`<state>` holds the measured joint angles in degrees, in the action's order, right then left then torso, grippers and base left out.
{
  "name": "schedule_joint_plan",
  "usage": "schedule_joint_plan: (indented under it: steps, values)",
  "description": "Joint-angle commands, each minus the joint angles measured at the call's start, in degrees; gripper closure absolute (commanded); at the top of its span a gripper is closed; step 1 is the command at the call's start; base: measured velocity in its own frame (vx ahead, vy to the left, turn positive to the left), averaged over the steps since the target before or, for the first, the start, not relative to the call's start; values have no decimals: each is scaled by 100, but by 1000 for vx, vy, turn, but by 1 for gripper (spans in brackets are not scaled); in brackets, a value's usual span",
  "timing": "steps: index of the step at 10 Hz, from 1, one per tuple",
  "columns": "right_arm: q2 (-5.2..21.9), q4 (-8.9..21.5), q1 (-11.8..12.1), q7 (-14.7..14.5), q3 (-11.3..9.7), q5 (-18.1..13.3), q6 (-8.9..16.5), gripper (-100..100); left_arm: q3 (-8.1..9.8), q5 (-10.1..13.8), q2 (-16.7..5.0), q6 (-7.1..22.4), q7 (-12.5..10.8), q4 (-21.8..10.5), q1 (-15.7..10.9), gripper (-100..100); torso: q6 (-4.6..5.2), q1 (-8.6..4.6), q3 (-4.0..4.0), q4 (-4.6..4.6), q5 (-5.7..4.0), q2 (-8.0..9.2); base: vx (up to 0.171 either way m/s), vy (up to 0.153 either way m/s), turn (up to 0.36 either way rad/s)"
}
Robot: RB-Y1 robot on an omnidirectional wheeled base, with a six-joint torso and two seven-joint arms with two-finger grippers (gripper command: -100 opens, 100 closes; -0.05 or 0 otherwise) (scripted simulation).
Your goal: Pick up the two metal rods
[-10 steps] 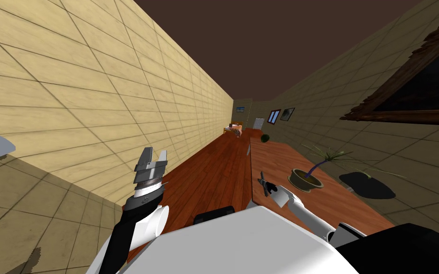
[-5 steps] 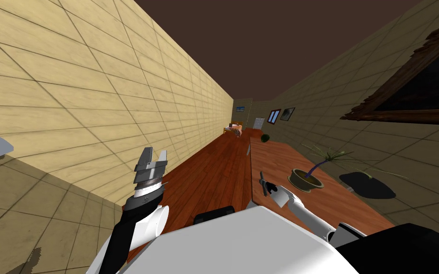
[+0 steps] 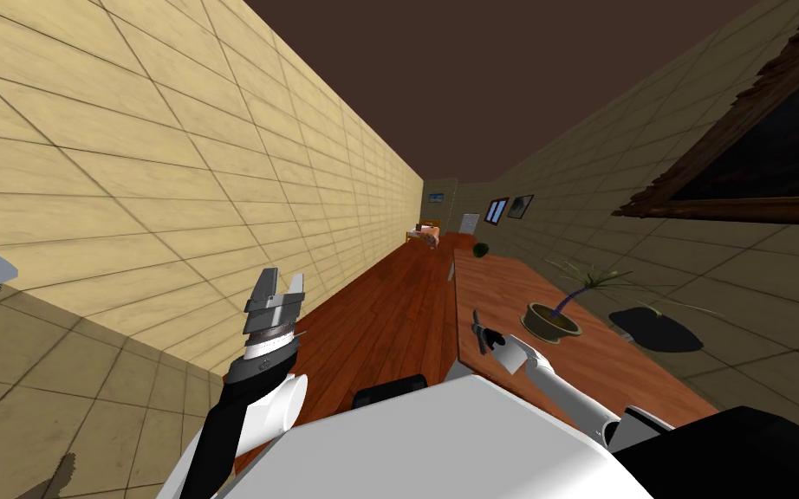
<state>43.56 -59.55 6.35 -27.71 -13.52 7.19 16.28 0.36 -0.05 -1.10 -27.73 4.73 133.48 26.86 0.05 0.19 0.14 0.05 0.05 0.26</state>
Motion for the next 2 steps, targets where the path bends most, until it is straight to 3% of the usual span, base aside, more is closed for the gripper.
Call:
schedule_joint_plan:
  steps: [1,2]
  values:
    - [0,0,0,0,0,0,0,100,0,0,0,0,0,0,0,0,0,0,0,0,0,0,-19,18,-8]
    - [5,-11,1,-3,-3,9,14,0,0,0,0,0,0,0,0,0,-1,-8,-4,-1,-1,-7,0,0,0]
